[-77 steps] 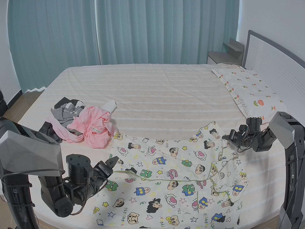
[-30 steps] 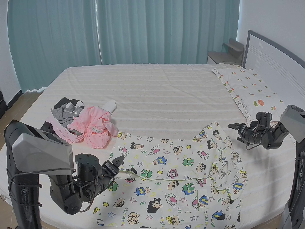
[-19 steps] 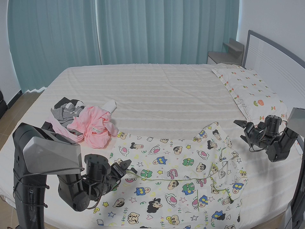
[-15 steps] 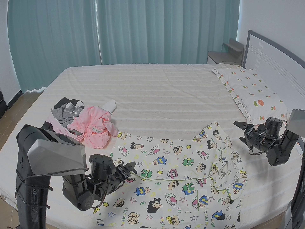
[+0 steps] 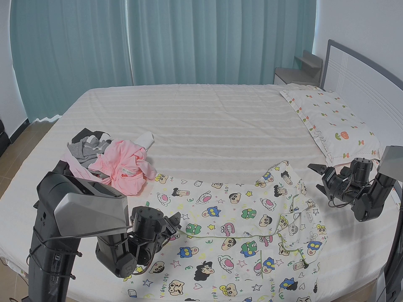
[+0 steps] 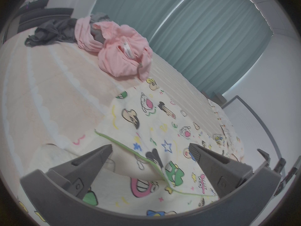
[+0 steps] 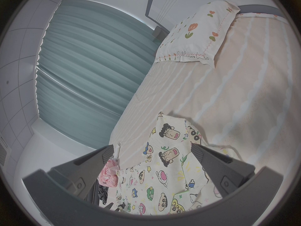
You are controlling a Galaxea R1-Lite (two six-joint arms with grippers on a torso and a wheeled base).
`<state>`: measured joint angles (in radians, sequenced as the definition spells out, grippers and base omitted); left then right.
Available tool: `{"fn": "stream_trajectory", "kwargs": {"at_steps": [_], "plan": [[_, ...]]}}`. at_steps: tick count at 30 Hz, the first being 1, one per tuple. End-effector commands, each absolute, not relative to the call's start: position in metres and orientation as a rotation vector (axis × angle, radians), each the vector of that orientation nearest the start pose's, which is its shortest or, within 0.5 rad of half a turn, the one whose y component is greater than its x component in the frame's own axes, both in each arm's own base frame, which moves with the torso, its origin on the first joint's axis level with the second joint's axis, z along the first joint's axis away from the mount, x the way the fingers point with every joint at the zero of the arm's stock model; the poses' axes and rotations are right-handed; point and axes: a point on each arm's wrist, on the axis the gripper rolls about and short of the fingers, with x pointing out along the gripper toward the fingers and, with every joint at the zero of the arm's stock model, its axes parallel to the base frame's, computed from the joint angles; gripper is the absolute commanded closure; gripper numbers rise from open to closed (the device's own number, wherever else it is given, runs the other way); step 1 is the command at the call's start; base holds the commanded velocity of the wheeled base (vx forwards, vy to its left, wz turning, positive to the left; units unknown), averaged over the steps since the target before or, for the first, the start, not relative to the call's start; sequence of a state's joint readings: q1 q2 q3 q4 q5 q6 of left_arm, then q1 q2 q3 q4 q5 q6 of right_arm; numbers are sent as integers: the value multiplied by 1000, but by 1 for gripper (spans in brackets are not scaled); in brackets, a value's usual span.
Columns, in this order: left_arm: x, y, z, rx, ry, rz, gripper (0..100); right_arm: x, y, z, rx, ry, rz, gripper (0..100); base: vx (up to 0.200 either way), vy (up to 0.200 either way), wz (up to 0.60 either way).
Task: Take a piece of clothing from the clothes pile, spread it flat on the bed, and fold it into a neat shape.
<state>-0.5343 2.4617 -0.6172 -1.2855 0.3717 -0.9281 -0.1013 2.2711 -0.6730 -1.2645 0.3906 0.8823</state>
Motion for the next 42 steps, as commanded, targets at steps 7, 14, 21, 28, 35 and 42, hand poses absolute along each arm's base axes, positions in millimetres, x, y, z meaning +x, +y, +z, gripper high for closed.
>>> {"fn": "stream_trajectory", "kwargs": {"at_steps": [7, 14, 21, 28, 35, 42], "plan": [[300, -152, -52, -649, 429, 222, 0, 355, -28, 16, 924, 443, 126, 0, 0, 0, 0], [293, -125, -37, -670, 368, 244, 0, 353, -28, 15, 919, 427, 137, 0, 0, 0, 0], [281, -135, -33, -721, 473, 83, 0, 353, -28, 12, 921, 436, 133, 0, 0, 0, 0], [290, -153, -31, -753, 485, -38, 0, 353, -27, 12, 919, 436, 135, 0, 0, 0, 0], [280, -174, -51, -713, 574, -120, 0, 354, -27, 11, 919, 436, 135, 0, 0, 0, 0], [285, -174, -62, -660, 570, -110, 0, 354, -27, 11, 919, 437, 132, 0, 0, 0, 0]]}}
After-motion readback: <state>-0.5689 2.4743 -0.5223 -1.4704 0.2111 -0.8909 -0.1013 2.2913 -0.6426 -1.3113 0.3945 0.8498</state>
